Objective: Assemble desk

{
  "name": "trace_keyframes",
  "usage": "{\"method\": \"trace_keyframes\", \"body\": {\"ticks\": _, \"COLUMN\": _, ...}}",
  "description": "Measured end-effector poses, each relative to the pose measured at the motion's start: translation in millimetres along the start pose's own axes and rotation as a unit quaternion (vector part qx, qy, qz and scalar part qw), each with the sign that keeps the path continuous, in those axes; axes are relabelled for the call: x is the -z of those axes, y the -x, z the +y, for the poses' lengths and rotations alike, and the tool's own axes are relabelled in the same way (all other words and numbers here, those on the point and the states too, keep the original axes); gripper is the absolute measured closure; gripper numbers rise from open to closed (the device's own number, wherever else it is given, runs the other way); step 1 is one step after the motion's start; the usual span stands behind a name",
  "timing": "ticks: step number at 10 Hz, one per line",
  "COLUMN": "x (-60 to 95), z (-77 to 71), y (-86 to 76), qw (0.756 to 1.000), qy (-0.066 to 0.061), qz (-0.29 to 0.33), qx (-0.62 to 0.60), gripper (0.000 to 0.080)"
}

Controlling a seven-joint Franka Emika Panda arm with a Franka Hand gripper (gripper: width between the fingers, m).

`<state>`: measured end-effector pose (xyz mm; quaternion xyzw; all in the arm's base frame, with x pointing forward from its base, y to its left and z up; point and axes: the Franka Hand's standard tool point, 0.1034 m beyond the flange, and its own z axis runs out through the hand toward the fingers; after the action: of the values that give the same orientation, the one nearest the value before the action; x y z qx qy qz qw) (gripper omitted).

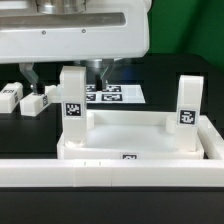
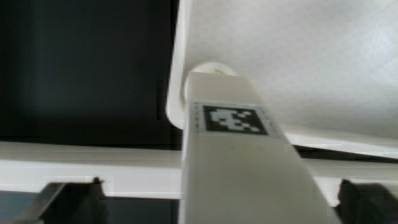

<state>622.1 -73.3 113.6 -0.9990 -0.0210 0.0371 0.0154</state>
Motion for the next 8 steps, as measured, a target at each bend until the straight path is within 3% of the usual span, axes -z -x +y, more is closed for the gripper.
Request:
{"method": "trace_keyframes", "body": {"ticks": 1, "x": -1.0, "z": -0.4, "y": 0.3, "qw": 1.0, "qy": -0.001, "qz": -0.001, "qx": 0.0, "gripper": 0.0274}}
{"method": "trace_keyframes", "body": {"ticks": 2, "x": -1.0, "z": -0.2, "y": 0.3, "qw": 1.0, "qy": -0.001, "qz": -0.001, "qx": 0.0, "gripper": 0.0274}}
{"method": "trace_keyframes", "body": {"ticks": 4, "x": -1.1, "z": -0.2, "y": 0.3, "qw": 1.0, "qy": -0.001, "qz": -0.001, "qx": 0.0, "gripper": 0.0511}}
{"method": "trace_keyframes", "body": {"ticks": 8, "x": -1.1, "z": -0.2, "y": 0.3, "qw": 1.0, "qy": -0.001, "qz": -0.001, "qx": -0.022, "gripper": 0.0511}}
